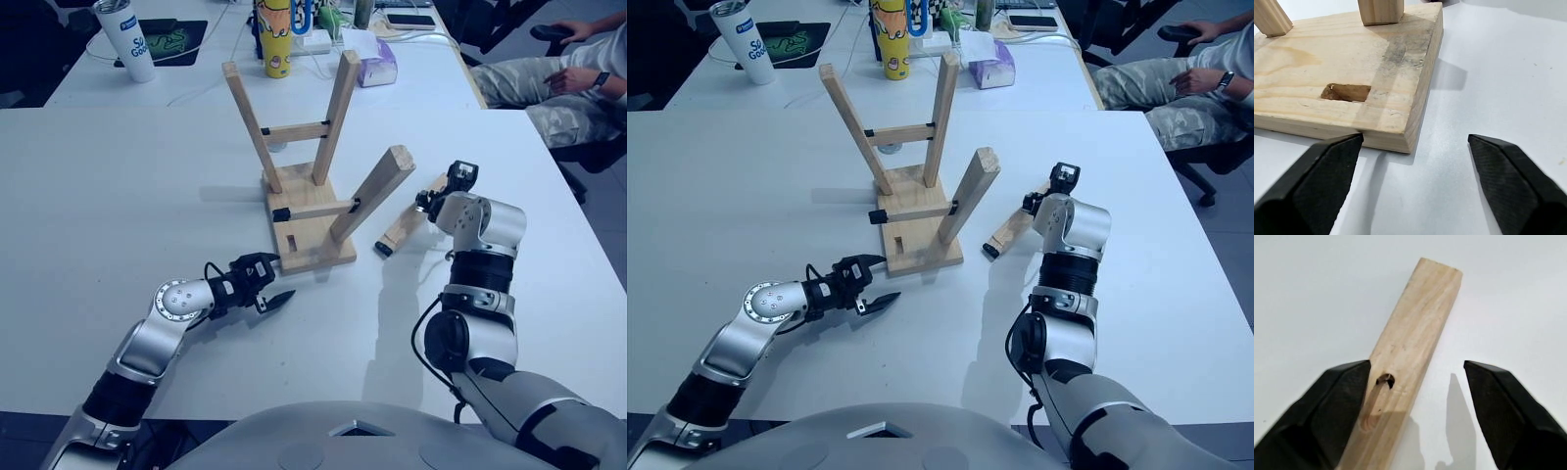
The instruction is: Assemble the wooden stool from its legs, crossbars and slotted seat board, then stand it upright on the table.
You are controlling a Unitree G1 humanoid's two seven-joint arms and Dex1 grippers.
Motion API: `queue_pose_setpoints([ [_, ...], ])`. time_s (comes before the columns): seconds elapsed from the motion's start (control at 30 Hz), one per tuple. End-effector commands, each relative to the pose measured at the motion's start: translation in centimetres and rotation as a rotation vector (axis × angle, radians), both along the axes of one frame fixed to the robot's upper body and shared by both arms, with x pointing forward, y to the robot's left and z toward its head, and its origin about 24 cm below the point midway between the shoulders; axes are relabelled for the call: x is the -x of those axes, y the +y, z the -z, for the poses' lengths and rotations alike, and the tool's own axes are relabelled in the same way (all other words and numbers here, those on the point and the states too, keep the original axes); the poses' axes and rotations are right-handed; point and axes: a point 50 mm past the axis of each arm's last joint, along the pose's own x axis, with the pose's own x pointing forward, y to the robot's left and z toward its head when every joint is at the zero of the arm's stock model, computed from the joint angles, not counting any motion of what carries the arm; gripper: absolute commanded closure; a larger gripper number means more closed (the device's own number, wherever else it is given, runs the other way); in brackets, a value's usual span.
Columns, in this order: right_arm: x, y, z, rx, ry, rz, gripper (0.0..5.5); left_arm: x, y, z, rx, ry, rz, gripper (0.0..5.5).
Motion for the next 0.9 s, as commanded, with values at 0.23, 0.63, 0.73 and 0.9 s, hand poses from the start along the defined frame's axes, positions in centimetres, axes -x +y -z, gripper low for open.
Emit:
queue_pose_setpoints([
  [0.23, -0.7, 1.7, 0.4, -0.033, 0.037, -0.12, 1.96, -0.5, -0.4, -0.3, -0.006, -0.024, 0.018, 1.52],
  [0.63, -0.4, -1.4, 2.3, 0.128, 0.115, -0.15, 3.23, -0.7, 0.1, -0.4, 0.014, -0.042, -0.026, 1.52],
  [0.73, -1.5, -2.0, 1.1, 0.175, 0.027, -0.149, 3.41, -0.9, 0.2, -0.9, 0.02, -0.055, -0.034, 1.52],
  [0.9, -3.7, -3.1, -2.5, 0.269, -0.183, -0.172, 3.41, -1.5, 0.3, -1.8, 0.057, -0.085, -0.076, 1.52],
])
